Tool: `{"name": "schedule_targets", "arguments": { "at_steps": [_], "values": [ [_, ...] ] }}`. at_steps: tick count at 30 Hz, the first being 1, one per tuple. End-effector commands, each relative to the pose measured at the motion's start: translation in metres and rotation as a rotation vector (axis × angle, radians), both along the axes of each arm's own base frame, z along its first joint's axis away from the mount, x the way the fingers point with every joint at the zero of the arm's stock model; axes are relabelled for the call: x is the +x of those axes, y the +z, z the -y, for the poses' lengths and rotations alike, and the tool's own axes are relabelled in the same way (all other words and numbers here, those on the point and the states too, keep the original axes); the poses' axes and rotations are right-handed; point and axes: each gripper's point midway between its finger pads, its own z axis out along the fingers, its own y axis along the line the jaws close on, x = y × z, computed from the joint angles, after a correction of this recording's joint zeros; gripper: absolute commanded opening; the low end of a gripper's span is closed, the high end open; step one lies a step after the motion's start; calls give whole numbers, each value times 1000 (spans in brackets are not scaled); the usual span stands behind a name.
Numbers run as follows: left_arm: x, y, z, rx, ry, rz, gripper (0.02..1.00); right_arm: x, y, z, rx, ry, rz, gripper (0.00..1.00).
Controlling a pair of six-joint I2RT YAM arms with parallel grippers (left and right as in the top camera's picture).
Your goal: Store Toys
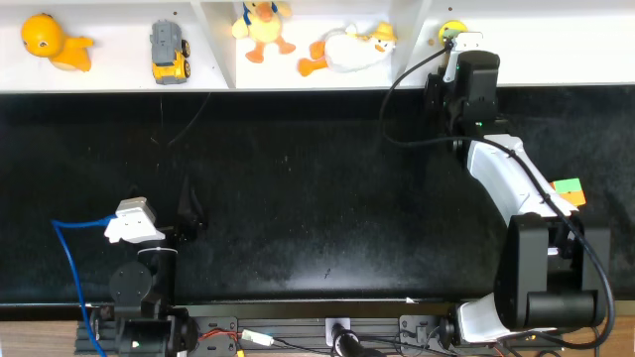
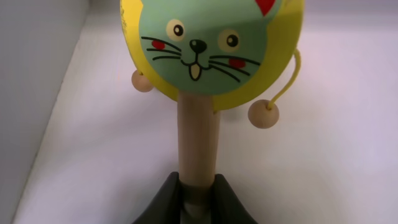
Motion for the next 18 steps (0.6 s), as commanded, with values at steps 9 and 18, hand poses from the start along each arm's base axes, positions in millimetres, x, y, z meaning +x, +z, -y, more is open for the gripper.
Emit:
{"name": "schedule_targets", "arguments": {
  "at_steps": [9, 18],
  "values": [
    [0, 1, 0, -3, -4, 7, 998, -3, -9, 2, 22, -15, -33, 801],
    [0, 1, 0, -4, -4, 7, 998, -23, 56, 24, 23, -173, -12, 996]
  ]
}}
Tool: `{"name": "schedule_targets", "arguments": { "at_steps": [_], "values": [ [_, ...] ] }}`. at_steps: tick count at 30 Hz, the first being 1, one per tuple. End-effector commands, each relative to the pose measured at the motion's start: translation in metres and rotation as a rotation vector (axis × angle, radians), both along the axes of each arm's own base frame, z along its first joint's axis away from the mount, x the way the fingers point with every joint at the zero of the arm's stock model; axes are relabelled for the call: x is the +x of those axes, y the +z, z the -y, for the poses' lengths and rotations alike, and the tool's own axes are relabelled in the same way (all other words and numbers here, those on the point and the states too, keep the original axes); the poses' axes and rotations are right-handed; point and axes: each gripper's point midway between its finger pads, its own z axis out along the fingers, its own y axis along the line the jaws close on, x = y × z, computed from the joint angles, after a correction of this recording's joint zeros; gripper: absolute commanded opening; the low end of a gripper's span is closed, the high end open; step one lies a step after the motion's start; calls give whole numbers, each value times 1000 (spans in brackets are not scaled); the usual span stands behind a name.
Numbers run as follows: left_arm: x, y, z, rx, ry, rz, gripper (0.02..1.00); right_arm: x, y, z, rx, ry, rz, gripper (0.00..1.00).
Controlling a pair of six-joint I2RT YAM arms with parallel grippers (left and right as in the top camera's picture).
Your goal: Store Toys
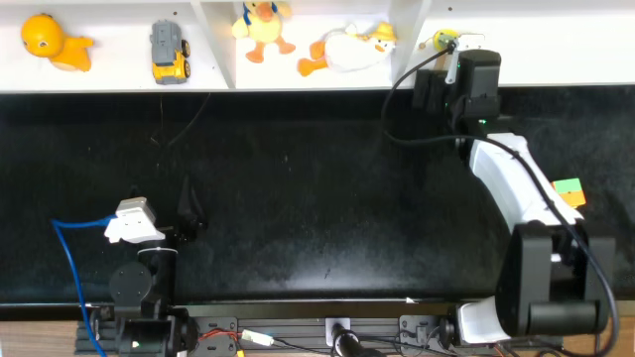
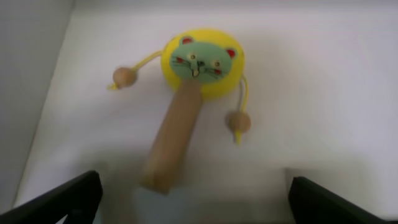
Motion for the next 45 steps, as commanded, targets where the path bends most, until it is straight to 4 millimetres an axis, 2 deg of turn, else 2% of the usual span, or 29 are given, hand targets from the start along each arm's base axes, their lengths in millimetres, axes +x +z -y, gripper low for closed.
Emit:
{"name": "schedule_targets", "arguments": {
  "at_steps": [1, 3, 6, 10, 14, 20, 24, 29, 35, 39, 45],
  "values": [
    [0, 1, 0, -4, -4, 7, 998, -11, 65, 24, 18, -178, 82, 996],
    [0, 1, 0, -4, -4, 7, 998, -30, 84, 34, 47, -279, 70, 996],
    [0, 1, 0, -4, -4, 7, 998, -68, 102, 49, 148, -472, 30, 998],
    [0, 1, 0, -4, -4, 7, 998, -127, 108, 65, 328, -741, -35, 998],
    [0, 1, 0, -3, -4, 7, 998, -158, 112, 65, 364, -776, -76, 996],
    [0, 1, 0, -3, -4, 7, 998, -167, 110, 67, 329, -770, -103, 998],
    [0, 1, 0, -3, -4, 7, 998, -171, 86, 73, 470, -898, -199, 998],
    [0, 1, 0, -4, -4, 7, 998, -174, 52, 107, 553, -1038, -312, 998],
    [0, 1, 0, -3, -4, 7, 998, -189, 15, 145, 597, -1169, -436, 996],
    [0, 1, 0, -4, -4, 7, 998, -197, 4, 162, 544, -1173, -477, 998],
    [0, 1, 0, -3, -4, 7, 996, -199, 0, 189, 446, -1161, -456, 996]
  ]
}}
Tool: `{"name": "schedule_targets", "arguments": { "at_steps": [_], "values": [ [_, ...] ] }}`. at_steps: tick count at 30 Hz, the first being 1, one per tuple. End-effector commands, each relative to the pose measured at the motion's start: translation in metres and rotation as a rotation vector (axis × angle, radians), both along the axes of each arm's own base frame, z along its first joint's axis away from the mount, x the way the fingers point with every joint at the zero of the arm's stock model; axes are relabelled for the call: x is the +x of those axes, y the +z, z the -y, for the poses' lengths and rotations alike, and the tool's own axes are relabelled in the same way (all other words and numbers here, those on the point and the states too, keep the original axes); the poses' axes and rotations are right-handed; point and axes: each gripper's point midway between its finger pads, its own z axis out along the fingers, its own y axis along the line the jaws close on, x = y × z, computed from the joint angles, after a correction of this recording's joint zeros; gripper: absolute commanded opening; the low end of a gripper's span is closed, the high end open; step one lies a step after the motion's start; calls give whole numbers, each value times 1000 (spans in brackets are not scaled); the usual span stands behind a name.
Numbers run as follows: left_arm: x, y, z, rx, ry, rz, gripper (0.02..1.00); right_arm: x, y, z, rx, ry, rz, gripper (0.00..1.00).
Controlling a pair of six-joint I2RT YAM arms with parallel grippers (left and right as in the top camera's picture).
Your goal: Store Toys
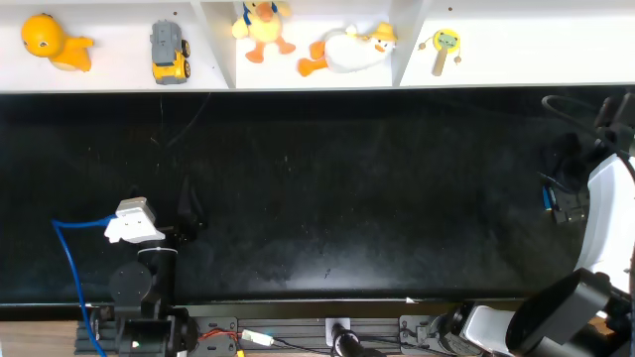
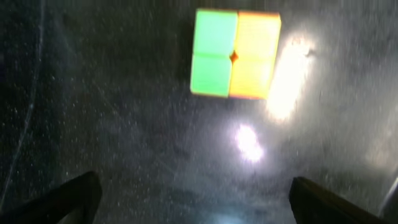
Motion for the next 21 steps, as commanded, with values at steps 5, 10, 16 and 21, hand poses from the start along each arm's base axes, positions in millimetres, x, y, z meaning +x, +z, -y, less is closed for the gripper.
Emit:
{"name": "schedule_targets", "arguments": {
  "at_steps": [5, 10, 16, 21],
  "values": [
    [0, 1, 0, -4, -4, 7, 998, 0, -9, 35, -129, 122, -82, 996],
    [0, 1, 0, -4, -4, 7, 996, -5, -38, 32, -65, 132, -172, 993],
    [0, 1, 0, -4, -4, 7, 998, -10, -43, 37, -85, 137, -220, 996],
    [0, 1, 0, -4, -4, 7, 998, -13, -42, 43, -108, 145, -237, 996]
  ]
}}
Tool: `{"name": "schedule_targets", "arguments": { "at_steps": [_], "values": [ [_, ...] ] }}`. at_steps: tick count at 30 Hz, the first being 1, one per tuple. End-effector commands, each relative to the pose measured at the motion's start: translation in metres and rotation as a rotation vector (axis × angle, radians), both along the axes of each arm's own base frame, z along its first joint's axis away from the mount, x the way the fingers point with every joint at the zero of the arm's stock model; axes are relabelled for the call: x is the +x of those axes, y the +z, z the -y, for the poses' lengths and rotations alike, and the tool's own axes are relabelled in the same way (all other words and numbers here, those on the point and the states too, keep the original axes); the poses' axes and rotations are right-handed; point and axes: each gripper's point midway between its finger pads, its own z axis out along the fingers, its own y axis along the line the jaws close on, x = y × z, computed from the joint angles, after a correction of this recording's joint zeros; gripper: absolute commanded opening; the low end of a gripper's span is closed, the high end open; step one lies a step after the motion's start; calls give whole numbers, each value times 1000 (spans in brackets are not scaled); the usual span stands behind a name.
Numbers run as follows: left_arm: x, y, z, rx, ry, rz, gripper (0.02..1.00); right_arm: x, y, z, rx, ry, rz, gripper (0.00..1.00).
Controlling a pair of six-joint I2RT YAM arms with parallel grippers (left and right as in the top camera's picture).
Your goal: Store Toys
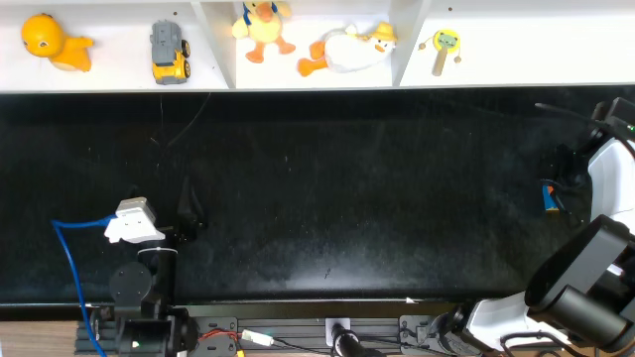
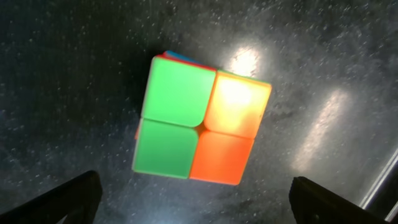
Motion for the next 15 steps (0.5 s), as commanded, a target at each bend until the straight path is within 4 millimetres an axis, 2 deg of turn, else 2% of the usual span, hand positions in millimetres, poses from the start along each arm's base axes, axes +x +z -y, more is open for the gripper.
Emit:
{"name": "schedule_targets", "arguments": {
  "at_steps": [1, 8, 15],
  "values": [
    [0, 1, 0, -4, -4, 8, 998, -2, 8, 14, -52, 0, -5, 998],
    [0, 1, 0, -4, -4, 7, 998, -15, 8, 31, -50, -68, 3, 993],
    [0, 1, 0, -4, -4, 7, 996, -8, 6, 39, -48, -77, 56, 996]
  ]
}}
